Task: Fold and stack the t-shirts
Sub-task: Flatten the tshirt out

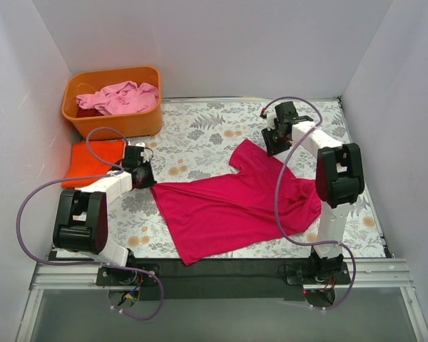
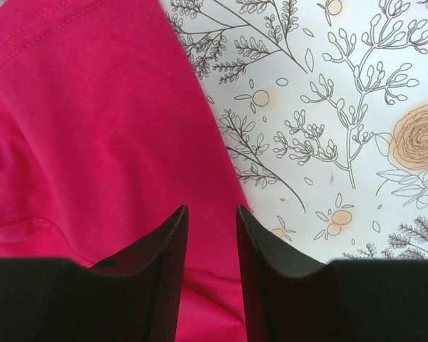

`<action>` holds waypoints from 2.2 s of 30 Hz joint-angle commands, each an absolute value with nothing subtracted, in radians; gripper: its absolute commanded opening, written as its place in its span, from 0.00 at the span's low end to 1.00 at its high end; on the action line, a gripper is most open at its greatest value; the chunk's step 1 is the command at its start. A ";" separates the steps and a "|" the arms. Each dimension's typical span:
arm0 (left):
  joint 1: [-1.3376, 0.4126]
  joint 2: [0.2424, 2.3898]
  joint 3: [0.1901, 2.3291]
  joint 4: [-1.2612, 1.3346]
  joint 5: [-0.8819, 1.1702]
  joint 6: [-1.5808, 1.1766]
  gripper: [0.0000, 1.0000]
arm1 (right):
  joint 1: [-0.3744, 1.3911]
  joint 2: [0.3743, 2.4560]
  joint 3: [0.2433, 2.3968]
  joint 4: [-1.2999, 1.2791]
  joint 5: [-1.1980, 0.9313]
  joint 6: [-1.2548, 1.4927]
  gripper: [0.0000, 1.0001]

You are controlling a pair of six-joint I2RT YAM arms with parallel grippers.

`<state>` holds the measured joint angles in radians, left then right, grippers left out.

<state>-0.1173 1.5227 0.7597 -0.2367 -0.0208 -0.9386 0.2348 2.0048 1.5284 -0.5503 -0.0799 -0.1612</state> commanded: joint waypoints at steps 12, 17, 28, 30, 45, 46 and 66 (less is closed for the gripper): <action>-0.117 1.500 0.764 -0.245 -0.041 -0.930 0.00 | 0.190 2.068 1.562 -0.526 -0.164 -0.224 0.37; -0.117 1.502 0.762 -0.245 -0.046 -0.930 0.00 | 0.190 2.105 1.591 -0.522 -0.210 -0.218 0.37; -0.117 1.514 0.764 -0.247 -0.048 -0.930 0.00 | 0.195 2.174 1.643 -0.523 -0.296 -0.242 0.36; -0.117 1.514 0.764 -0.247 -0.049 -0.930 0.00 | 0.207 2.189 1.658 -0.525 -0.319 -0.245 0.36; -0.117 1.529 0.767 -0.249 -0.069 -0.928 0.00 | 0.241 2.289 1.769 -0.522 -0.264 -0.250 0.02; -0.117 1.526 0.770 -0.249 -0.089 -0.927 0.00 | 0.242 2.283 1.773 -0.522 -0.256 -0.252 0.01; -0.109 1.424 1.589 -0.311 -0.232 -0.809 0.00 | 0.155 1.657 1.990 -0.270 0.156 -0.238 0.01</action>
<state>-0.1143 1.5112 1.5177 -0.3119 -0.2108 -0.8543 0.1642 1.7557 1.9659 -0.3752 0.0780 -0.2127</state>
